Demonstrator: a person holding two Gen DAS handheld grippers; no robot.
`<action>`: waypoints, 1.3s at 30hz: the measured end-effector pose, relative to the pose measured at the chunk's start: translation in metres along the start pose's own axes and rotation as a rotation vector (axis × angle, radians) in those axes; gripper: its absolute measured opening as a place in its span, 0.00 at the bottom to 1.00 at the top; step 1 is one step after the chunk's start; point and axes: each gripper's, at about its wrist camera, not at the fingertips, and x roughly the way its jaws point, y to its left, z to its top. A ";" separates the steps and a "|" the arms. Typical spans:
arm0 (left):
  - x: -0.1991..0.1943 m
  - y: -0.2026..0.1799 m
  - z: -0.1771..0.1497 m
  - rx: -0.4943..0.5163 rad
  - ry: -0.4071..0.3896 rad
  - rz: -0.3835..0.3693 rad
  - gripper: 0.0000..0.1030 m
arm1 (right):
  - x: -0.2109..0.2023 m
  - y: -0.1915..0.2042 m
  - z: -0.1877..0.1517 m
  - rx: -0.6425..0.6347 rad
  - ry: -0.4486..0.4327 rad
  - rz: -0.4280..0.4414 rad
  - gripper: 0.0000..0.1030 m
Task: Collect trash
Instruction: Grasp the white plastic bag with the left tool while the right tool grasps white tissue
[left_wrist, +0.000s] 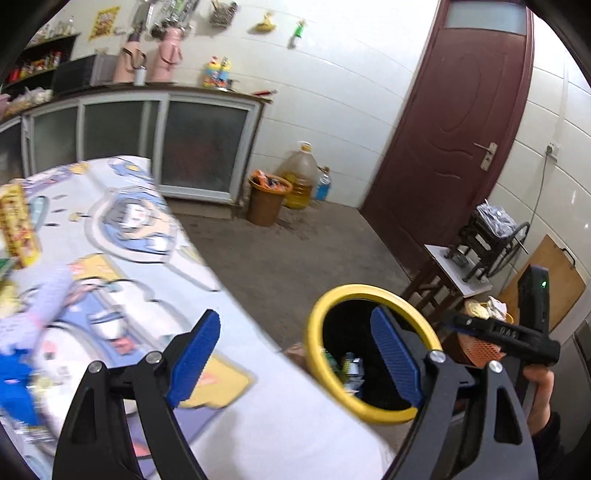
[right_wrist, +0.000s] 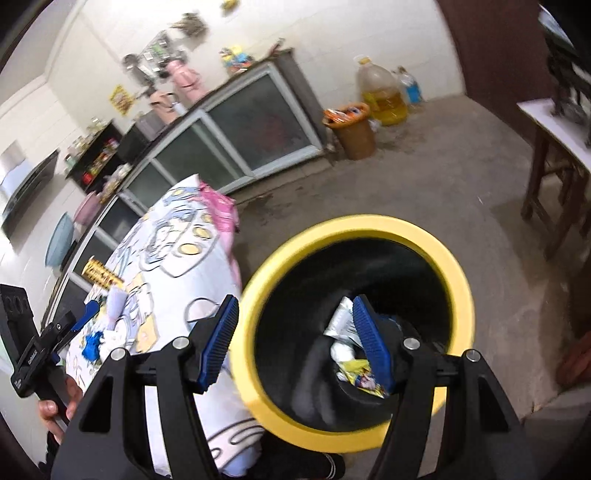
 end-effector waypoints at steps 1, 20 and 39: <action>-0.010 0.009 -0.001 -0.002 -0.009 0.009 0.78 | 0.001 0.014 0.000 -0.036 -0.005 0.023 0.60; -0.191 0.210 -0.066 -0.052 -0.060 0.371 0.85 | 0.116 0.282 -0.076 -0.452 0.274 0.483 0.58; -0.138 0.243 -0.043 -0.100 -0.001 0.298 0.85 | 0.175 0.314 -0.084 -0.516 0.377 0.405 0.56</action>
